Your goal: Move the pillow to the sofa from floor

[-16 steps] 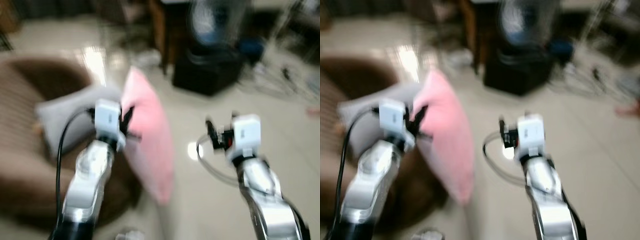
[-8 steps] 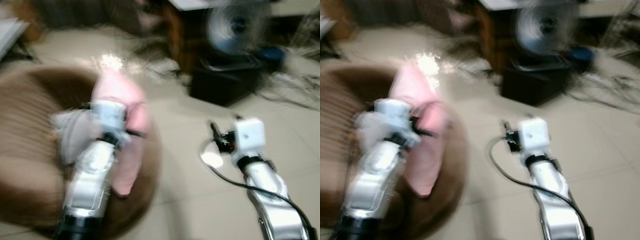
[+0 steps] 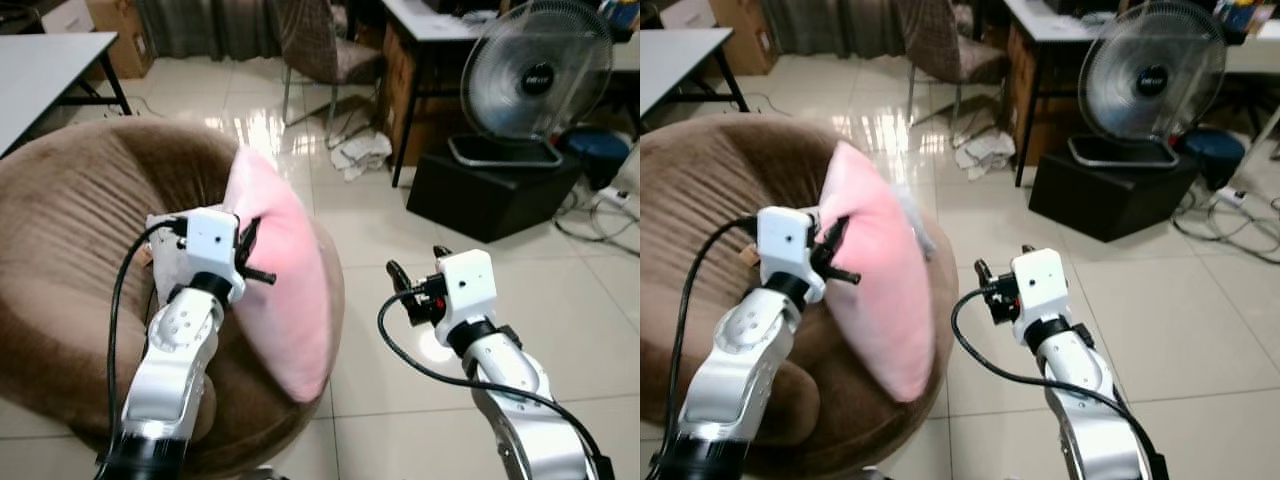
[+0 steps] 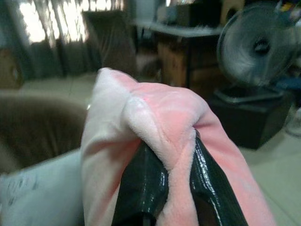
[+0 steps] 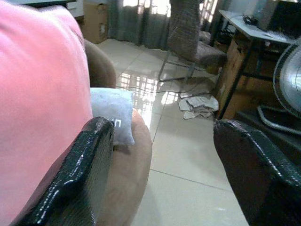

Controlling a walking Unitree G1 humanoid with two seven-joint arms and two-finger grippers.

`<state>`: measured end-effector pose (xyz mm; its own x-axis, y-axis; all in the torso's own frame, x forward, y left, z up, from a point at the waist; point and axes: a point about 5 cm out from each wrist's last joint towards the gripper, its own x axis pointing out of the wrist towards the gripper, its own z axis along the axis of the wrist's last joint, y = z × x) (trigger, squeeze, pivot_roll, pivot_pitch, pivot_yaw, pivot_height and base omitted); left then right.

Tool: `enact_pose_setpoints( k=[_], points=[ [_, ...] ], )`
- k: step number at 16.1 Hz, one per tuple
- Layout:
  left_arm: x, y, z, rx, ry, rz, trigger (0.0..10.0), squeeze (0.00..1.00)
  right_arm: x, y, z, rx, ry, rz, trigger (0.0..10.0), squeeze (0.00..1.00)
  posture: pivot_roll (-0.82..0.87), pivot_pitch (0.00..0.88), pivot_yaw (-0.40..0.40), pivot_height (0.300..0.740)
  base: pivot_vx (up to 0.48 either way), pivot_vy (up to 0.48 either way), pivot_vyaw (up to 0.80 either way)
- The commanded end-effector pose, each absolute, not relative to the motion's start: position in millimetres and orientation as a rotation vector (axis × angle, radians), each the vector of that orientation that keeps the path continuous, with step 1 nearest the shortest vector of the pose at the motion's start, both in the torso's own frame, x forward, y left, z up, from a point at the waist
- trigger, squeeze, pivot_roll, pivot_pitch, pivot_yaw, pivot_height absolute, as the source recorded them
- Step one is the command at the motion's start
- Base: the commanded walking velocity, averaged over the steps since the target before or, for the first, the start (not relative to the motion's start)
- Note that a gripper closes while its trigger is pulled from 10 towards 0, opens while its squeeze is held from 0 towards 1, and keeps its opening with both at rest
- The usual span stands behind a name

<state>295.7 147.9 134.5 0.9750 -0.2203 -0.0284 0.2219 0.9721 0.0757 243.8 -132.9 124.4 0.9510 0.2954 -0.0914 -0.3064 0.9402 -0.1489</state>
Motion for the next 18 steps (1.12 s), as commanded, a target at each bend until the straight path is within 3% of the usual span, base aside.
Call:
enact_pose_setpoints(
  k=[1, 6, 11, 15, 18],
  points=[
    [304, 148, 136, 0.102, 0.029, -0.216, 10.0, 0.00, 245, -131, 121, -0.185, 0.101, 0.340, 10.0, 0.00, -0.04, 0.052, 0.020, 0.740, 0.000, 0.000, 0.00],
    [342, 139, 124, 0.060, 0.093, -0.173, 10.0, 0.00, 243, -125, 114, -0.232, 0.137, 0.434, 10.0, 0.00, -0.05, 0.057, 0.025, 0.740, 0.000, 0.000, 0.00],
    [373, 144, 126, 0.091, 0.115, -0.008, 10.0, 0.00, 231, -111, 109, -0.257, 0.174, 0.571, 10.0, 0.00, -0.07, 0.067, 0.033, 0.740, 0.000, 0.000, 0.00],
    [385, 192, 136, 0.136, 0.108, 0.231, 10.0, 0.00, 228, -112, 109, -0.273, 0.174, 0.596, 10.0, 0.00, -0.07, 0.086, 0.030, 0.740, 0.000, 0.000, 0.00],
    [386, 205, 137, 0.261, 0.122, 0.279, 10.0, 0.00, 226, -115, 110, -0.289, 0.165, 0.594, 10.0, 0.00, -0.09, 0.113, 0.045, 0.740, 0.000, 0.000, 0.00]
  ],
)
